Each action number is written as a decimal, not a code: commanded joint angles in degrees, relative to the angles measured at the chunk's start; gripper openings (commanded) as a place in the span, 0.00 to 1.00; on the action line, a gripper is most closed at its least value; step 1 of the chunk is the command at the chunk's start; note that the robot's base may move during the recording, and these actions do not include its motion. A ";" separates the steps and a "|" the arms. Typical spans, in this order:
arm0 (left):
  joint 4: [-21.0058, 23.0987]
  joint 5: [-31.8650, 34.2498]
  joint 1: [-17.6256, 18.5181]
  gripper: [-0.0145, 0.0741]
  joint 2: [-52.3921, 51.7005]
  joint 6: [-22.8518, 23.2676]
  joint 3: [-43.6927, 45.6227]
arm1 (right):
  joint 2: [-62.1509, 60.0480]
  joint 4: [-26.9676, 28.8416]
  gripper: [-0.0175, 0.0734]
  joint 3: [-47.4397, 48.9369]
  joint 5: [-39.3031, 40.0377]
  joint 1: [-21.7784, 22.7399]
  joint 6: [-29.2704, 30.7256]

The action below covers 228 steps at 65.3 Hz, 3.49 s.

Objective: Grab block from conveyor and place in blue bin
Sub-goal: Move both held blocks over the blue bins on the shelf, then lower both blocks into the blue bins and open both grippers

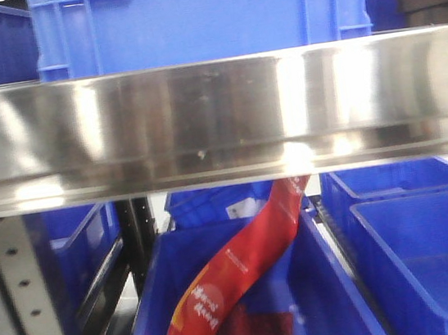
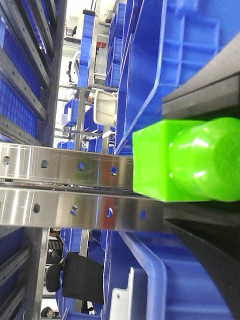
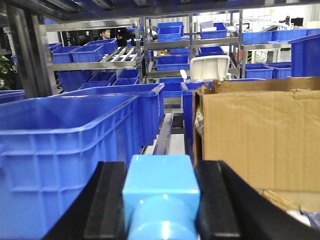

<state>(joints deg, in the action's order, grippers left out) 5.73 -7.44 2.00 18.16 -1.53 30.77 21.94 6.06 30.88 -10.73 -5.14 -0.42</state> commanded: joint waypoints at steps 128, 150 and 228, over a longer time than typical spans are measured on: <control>-0.91 -6.56 20.49 0.04 37.29 -10.65 29.49 | 36.61 -0.72 0.02 27.54 3.05 -19.10 9.44; 3.33 -6.66 25.88 0.04 59.79 -10.65 46.80 | 52.69 -0.72 0.02 38.18 6.86 -23.53 9.44; 10.45 -6.77 18.89 0.04 44.56 -10.13 32.90 | 43.91 12.56 0.02 29.17 9.63 -15.14 9.33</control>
<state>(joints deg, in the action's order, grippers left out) 14.77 -16.41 22.60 67.04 -11.99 68.46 69.28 18.17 63.50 -2.94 -21.78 8.62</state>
